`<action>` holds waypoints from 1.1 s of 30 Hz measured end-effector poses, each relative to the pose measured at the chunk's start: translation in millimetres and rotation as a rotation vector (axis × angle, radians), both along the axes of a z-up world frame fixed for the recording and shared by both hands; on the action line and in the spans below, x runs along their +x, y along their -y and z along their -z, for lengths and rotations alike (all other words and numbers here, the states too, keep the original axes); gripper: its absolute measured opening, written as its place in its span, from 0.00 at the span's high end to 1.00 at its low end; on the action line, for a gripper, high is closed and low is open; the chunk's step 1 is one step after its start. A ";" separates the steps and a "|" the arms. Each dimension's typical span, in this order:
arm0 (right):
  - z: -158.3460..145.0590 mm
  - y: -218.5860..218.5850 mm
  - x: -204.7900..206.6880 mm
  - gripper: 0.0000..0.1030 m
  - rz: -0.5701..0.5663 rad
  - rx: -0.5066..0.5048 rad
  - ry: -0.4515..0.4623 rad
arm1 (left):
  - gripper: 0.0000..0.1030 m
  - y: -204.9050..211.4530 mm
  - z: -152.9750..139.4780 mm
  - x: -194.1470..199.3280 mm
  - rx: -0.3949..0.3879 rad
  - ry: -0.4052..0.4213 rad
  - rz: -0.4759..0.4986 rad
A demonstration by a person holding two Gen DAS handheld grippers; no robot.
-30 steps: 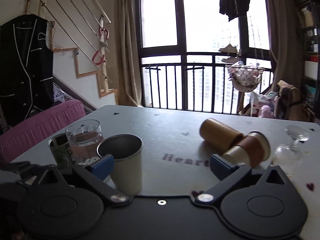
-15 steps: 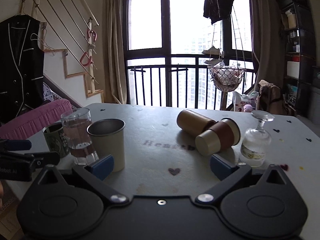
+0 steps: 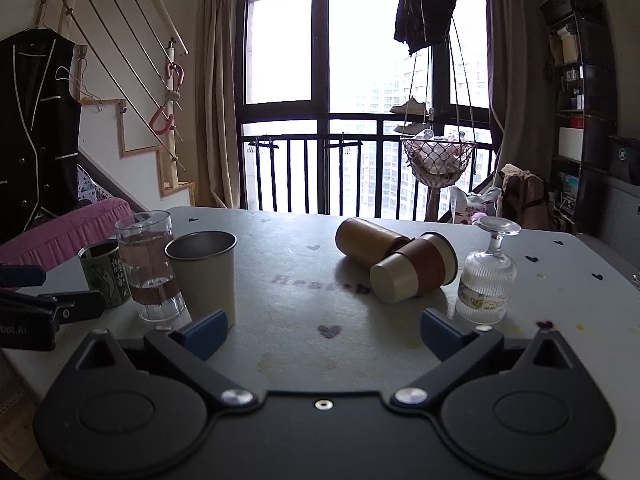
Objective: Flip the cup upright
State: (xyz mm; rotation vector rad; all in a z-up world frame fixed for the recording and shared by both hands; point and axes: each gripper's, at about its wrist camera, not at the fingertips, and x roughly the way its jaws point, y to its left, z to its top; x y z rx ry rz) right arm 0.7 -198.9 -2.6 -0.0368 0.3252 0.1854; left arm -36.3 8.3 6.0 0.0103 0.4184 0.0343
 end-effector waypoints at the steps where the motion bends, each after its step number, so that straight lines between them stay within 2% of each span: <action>1: -0.1 -0.2 0.0 0.00 0.001 0.000 0.000 | 0.00 -0.3 -0.1 -0.4 0.001 0.000 -0.003; 33: 1.0 -2.6 -2.9 0.00 -0.008 -0.011 -0.001 | 0.00 -3.5 -0.8 -2.1 -0.011 -0.002 -0.014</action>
